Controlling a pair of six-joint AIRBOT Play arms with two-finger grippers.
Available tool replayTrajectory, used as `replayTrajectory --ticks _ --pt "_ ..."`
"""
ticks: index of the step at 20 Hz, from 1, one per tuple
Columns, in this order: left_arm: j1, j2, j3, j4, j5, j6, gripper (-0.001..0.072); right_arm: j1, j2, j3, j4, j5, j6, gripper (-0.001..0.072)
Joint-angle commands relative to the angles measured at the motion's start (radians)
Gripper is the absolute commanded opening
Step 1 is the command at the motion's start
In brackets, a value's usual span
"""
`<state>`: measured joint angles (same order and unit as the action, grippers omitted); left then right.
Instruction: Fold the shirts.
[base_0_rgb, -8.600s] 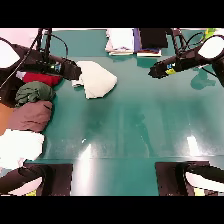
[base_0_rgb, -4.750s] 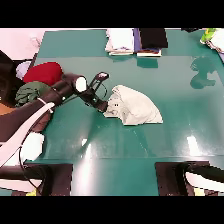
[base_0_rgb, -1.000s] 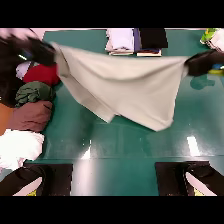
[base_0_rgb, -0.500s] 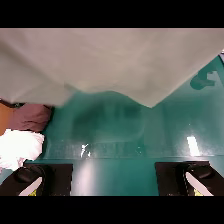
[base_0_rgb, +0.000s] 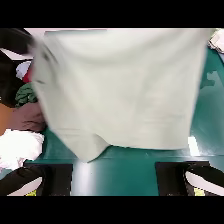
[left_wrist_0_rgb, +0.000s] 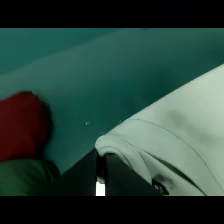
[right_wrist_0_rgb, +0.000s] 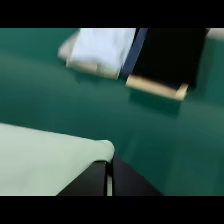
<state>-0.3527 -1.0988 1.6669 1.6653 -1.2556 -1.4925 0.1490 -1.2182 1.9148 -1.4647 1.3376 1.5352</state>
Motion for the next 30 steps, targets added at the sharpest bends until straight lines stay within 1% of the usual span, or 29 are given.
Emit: replayTrajectory --ticks 1,2,4,7,8,9,10,11,12,14,15,17,19,21,24,26,27,30 --pt "0.054 -0.237 -0.156 0.018 0.105 -0.047 0.0028 -0.002 -0.196 -0.153 0.048 -0.067 0.000 0.0016" --pt "0.080 -0.295 -0.177 0.008 0.148 -0.061 0.0027 -0.002 -0.246 -0.178 0.051 -0.106 0.000 0.0016" --pt "0.119 -0.397 -0.180 -0.029 0.179 -0.063 0.0028 0.010 -0.338 -0.189 0.050 -0.155 0.000 0.0017" --pt "0.143 -0.452 -0.180 -0.044 0.190 -0.063 0.0029 0.018 -0.416 -0.188 0.057 -0.191 0.000 0.0020" --pt "0.150 -0.450 -0.180 -0.048 0.189 -0.059 0.0034 0.018 -0.422 -0.188 0.058 -0.196 0.000 0.0116" --pt "0.154 -0.442 -0.180 -0.051 0.185 -0.051 0.0281 0.016 -0.419 -0.185 0.057 -0.204 0.000 0.0381" --pt "0.160 -0.433 -0.175 -0.050 0.171 -0.052 0.0532 0.002 -0.415 -0.164 0.058 -0.195 0.000 0.0462" --pt "0.166 -0.417 -0.166 -0.051 0.137 -0.052 0.0549 -0.008 -0.408 -0.132 0.058 -0.168 0.001 0.0460" --pt "0.175 -0.394 -0.160 -0.051 0.097 -0.052 0.0549 -0.026 -0.393 -0.097 0.058 -0.116 0.001 0.0456" --pt "0.195 -0.325 -0.177 -0.061 0.013 -0.052 0.0549 -0.064 -0.338 -0.090 0.055 0.016 -0.002 0.0450" --pt "0.200 -0.278 -0.217 -0.065 -0.008 -0.052 0.0548 -0.085 -0.294 -0.134 0.048 0.067 -0.004 0.0451" --pt "0.200 -0.175 -0.350 -0.086 -0.014 -0.073 0.0549 -0.140 -0.180 -0.302 0.047 0.127 -0.007 0.0449" --pt "0.200 -0.093 -0.499 -0.151 -0.013 -0.079 0.0549 -0.200 -0.056 -0.519 0.047 0.134 -0.005 0.0449" --pt "0.200 -0.043 -0.618 -0.212 0.000 -0.079 0.0549 -0.262 0.061 -0.755 0.047 0.129 0.019 0.0448" --pt "0.200 -0.031 -0.708 -0.280 0.026 -0.078 0.0549 -0.346 0.164 -1.031 0.047 0.105 0.021 0.0448" --pt "0.200 -0.031 -0.724 -0.306 0.051 -0.078 0.0550 -0.389 0.211 -1.162 0.048 0.069 0.020 0.0446" --pt "0.200 -0.031 -0.726 -0.313 0.063 -0.078 0.0550 -0.398 0.226 -1.205 0.048 0.055 0.020 0.0431" --pt "0.200 -0.031 -0.725 -0.314 0.072 -0.078 0.0550 -0.402 0.257 -1.303 0.048 0.007 0.020 0.0431"
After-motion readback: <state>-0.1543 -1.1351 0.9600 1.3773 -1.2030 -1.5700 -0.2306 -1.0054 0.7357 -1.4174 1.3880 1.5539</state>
